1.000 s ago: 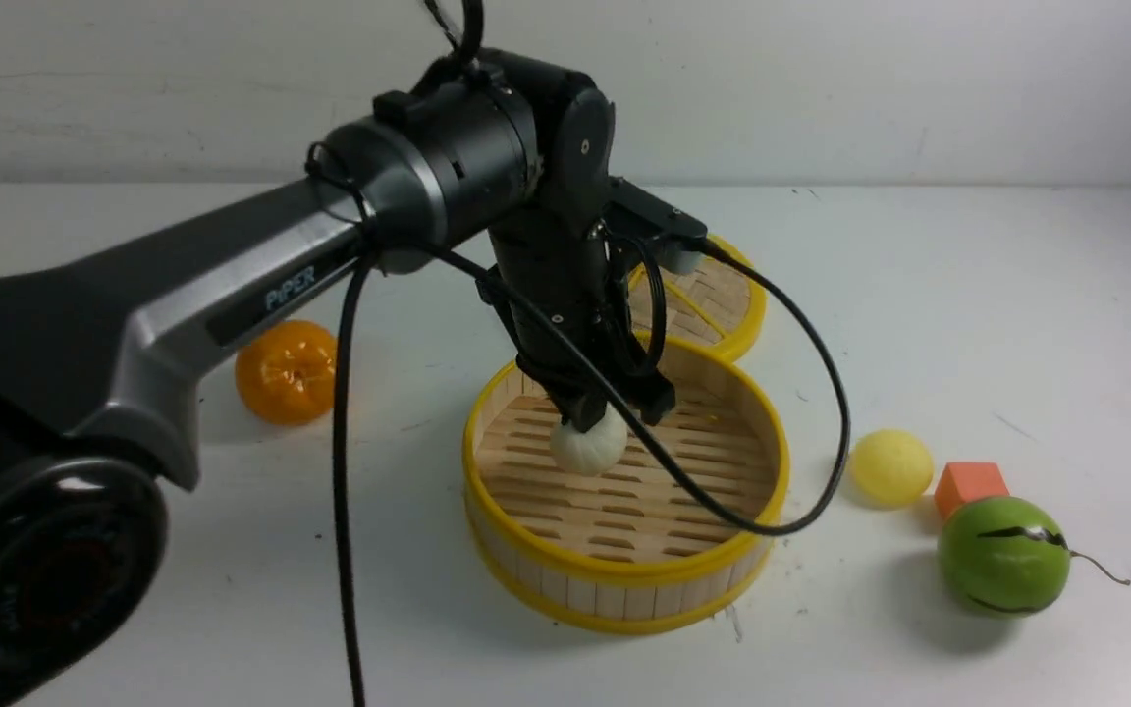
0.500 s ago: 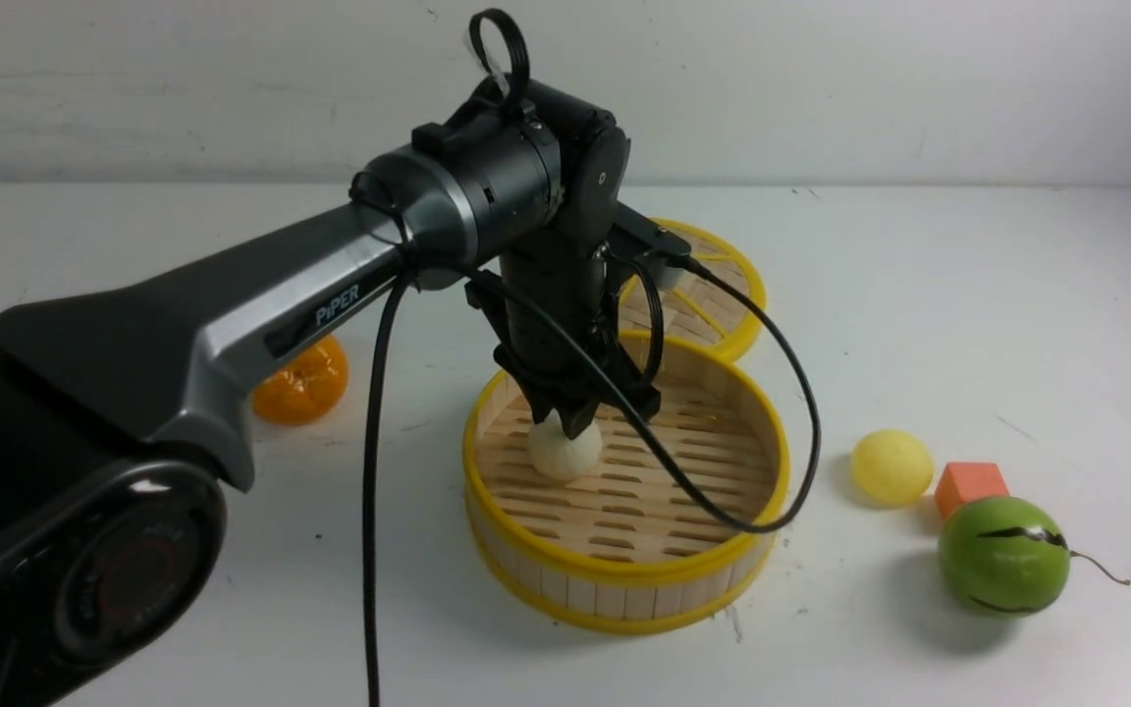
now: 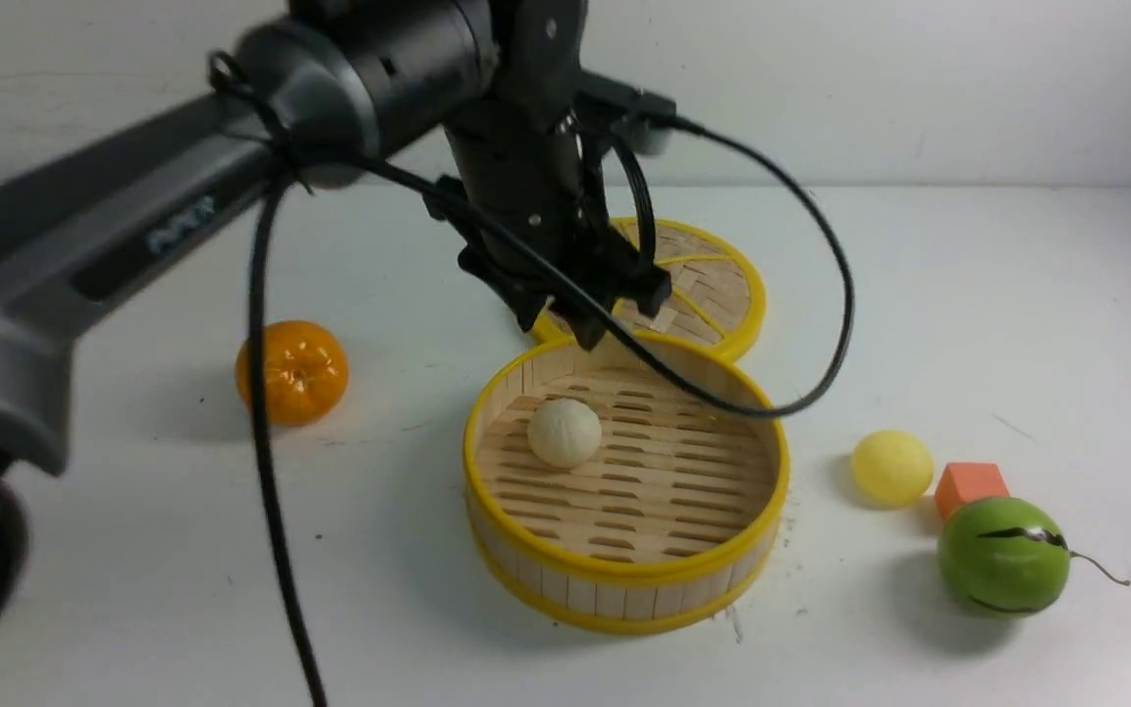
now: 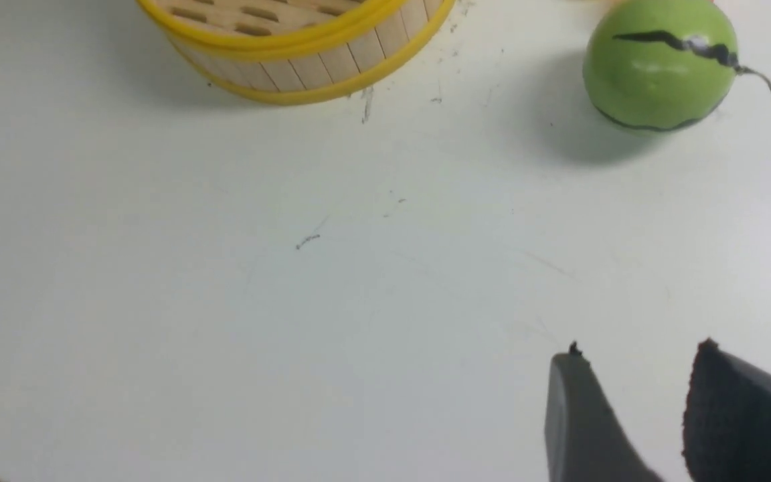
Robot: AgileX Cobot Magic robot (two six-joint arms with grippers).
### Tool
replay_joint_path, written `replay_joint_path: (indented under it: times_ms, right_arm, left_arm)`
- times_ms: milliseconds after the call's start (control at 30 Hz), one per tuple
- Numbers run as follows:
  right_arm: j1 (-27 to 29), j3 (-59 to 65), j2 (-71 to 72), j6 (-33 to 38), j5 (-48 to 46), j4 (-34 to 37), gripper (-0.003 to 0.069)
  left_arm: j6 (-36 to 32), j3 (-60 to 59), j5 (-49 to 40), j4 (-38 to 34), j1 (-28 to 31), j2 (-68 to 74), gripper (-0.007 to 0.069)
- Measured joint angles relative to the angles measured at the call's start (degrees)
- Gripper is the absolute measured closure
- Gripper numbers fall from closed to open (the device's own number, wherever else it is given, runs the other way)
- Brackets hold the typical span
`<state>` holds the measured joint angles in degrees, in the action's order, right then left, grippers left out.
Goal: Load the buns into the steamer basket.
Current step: Use the right arm to grab a steamed stuffed bun
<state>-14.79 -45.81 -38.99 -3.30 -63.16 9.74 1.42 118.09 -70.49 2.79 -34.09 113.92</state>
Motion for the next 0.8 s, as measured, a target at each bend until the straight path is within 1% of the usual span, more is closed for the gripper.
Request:
replay_joint_path:
  times_ms: [33, 67, 100, 133, 267, 300, 333, 400, 433, 467, 500, 533, 600, 633, 667, 733, 800]
  right_arm:
    - [0.00, -0.18, -2.88, 0.00, 1.01, -0.59, 0.0419]
    - [0.00, -0.57, -4.81, 0.00, 1.56, -1.31, 0.0419]
    - [0.00, -1.30, -7.01, 0.00, 2.12, -2.16, 0.0419]
    - [0.00, -2.10, -8.67, 0.00, 2.35, -2.61, 0.0419]
    - [0.00, -5.59, -14.24, 0.00, 3.16, -2.98, 0.0419]
    - [0.00, -5.59, -14.24, 0.00, 3.28, -2.98, 0.0419]
    - [0.00, -6.35, -15.58, 0.00, 3.64, -3.04, 0.0419]
    - [0.00, -7.93, -19.68, 0.00, 5.45, -3.14, 0.0419]
    - [0.00, -8.02, -20.01, 0.00, 5.73, -3.14, 0.0419]
    - [0.00, -8.66, -22.76, 0.00, 7.11, -3.20, 0.0419]
    - [0.00, -8.76, -23.11, 0.00, 7.11, -3.20, 0.0419]
    - [0.00, -9.50, -25.75, 0.00, 8.20, -3.20, 0.0419]
    - [0.00, -11.24, -29.94, 0.00, 8.85, -3.20, 0.0419]
    - [0.00, -11.24, -30.31, 0.00, 8.93, -3.20, 0.0419]
    - [0.00, -13.19, -33.11, 0.00, 9.26, -3.26, 0.0419]
    - [0.00, -15.38, -36.31, -0.01, 9.79, -3.50, 0.0418]
    - [0.00, -17.21, -39.08, -0.01, 9.93, -3.91, 0.0418]
  left_arm:
    - [1.35, -1.49, 0.02, -0.39, 0.00, -3.89, 0.0460]
    - [1.74, -2.99, -0.12, -0.45, 0.00, -7.31, 0.0546]
    - [2.08, -5.32, -0.27, -0.45, 0.00, -12.32, 0.0613]
    - [2.28, -7.19, -0.27, -0.49, 0.00, -15.26, 0.0638]
    - [4.08, -21.62, 0.26, -0.76, 0.00, -31.65, 0.0638]
    - [4.14, -22.59, 0.42, -0.77, 0.00, -32.57, 0.0638]
    - [4.36, -26.57, 1.61, -0.95, 0.00, -36.31, 0.0638]
    - [4.65, -43.53, 10.37, -3.21, 0.00, -51.54, 0.0638]
    - [4.65, -44.75, 11.01, -3.47, 0.00, -52.60, 0.0638]
    - [4.29, -54.46, 16.51, -6.18, 0.00, -61.04, 0.0638]
    - [4.21, -55.65, 16.51, -6.59, 0.00, -61.04, 0.0638]
    - [3.22, -64.07, 22.05, -9.85, 0.00, -68.25, 0.0638]
    - [0.81, -76.09, 29.49, -15.16, 0.00, -78.89, 0.0638]
    - [0.81, -76.09, 30.28, -15.16, 0.00, -79.75, 0.0638]
    - [-0.88, -84.24, 37.11, -18.38, 0.00, -86.94, 0.0638]
    - [-2.02, -91.27, 43.14, -21.11, 0.00, -93.94, 0.0638]
    - [-2.45, -96.21, 47.12, -22.99, 0.00, -99.93, 0.0638]
